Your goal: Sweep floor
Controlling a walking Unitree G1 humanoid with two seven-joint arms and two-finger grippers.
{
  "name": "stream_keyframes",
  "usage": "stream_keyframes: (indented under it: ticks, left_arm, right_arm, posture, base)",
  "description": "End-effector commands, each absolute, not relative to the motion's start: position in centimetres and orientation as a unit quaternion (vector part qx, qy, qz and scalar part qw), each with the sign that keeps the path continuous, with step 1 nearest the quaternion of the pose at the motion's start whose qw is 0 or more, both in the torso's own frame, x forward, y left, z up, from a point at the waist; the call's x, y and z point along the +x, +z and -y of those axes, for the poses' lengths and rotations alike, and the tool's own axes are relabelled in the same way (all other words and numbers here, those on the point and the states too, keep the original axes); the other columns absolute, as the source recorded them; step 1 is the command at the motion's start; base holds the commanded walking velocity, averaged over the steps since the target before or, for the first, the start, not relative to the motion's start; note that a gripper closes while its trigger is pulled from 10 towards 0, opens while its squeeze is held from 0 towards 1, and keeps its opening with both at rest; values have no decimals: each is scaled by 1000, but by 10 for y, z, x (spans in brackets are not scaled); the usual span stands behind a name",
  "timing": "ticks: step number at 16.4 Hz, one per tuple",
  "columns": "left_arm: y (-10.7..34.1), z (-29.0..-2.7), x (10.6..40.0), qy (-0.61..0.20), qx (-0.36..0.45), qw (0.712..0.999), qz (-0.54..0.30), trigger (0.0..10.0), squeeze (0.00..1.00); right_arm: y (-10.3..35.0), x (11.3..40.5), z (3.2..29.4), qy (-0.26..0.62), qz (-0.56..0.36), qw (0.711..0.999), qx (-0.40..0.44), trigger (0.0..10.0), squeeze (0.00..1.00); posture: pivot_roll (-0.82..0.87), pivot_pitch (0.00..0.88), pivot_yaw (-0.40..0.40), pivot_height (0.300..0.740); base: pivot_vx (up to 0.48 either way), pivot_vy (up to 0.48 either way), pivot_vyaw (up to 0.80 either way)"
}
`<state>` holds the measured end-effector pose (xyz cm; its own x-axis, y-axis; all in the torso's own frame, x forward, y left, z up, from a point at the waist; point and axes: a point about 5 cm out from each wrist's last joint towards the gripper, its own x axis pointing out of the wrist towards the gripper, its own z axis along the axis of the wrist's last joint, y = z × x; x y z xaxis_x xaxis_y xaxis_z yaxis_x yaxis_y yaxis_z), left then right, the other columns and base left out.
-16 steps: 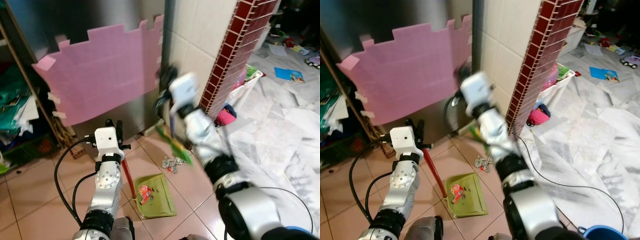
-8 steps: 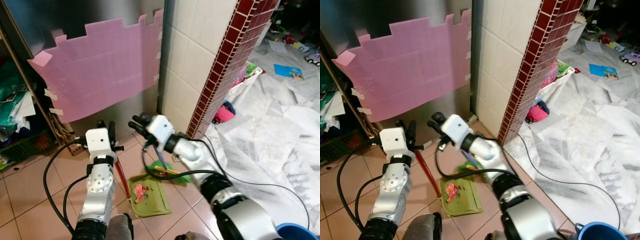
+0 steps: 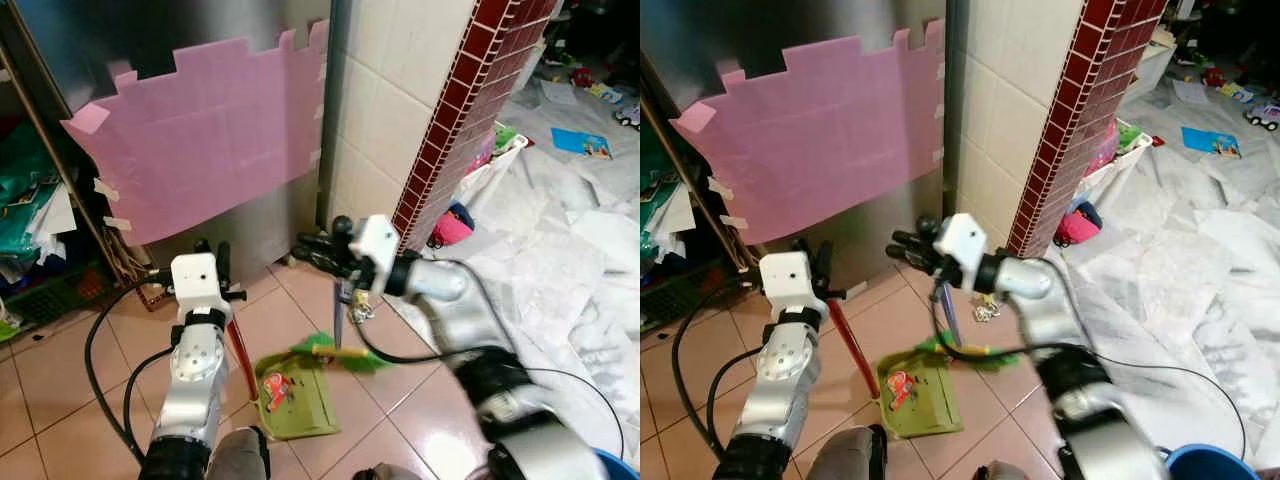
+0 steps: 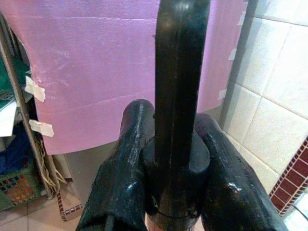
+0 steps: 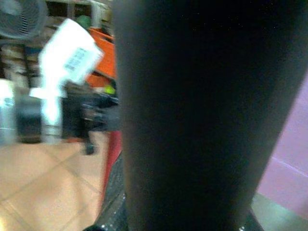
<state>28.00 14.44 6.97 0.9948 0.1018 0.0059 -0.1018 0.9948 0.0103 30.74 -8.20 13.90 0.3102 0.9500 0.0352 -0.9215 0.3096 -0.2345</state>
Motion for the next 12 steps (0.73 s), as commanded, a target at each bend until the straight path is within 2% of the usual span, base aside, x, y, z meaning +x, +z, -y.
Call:
stream_keyframes:
  ticks: [1, 4, 5, 8, 10, 12]
  left_arm:
    - [64, -143, 281, 45, 22, 999, -16, 10000, 0]
    - [64, -141, 284, 45, 20, 999, -17, 10000, 0]
    - [65, -142, 284, 45, 19, 999, -17, 10000, 0]
    - [63, -140, 285, 37, 7, 999, -17, 10000, 0]
    - [63, -137, 286, 32, 4, 999, -17, 10000, 0]
    - [62, -136, 285, 36, 6, 999, -21, 10000, 0]
  right_arm:
    - [155, 302, 81, 616, 92, 779, -72, 10000, 0]
    - [162, 296, 93, 641, 64, 763, -46, 10000, 0]
    - [168, 296, 97, 635, 65, 769, -39, 10000, 0]
    - [206, 320, 112, 511, 136, 848, 28, 10000, 0]
    - [211, 326, 115, 473, 153, 867, 33, 10000, 0]
    - [218, 330, 117, 427, 172, 884, 78, 10000, 0]
  posture:
    - [90, 27, -9, 740]
    - [66, 9, -1, 740]
    - [66, 9, -1, 740]
    - [41, 0, 4, 740]
    - [36, 0, 3, 740]
    - [35, 0, 3, 740]
  base:
    - [0, 0, 0]
    - [0, 0, 0]
    - [0, 0, 0]
    - [0, 0, 0]
    - [0, 0, 0]
    - [0, 0, 0]
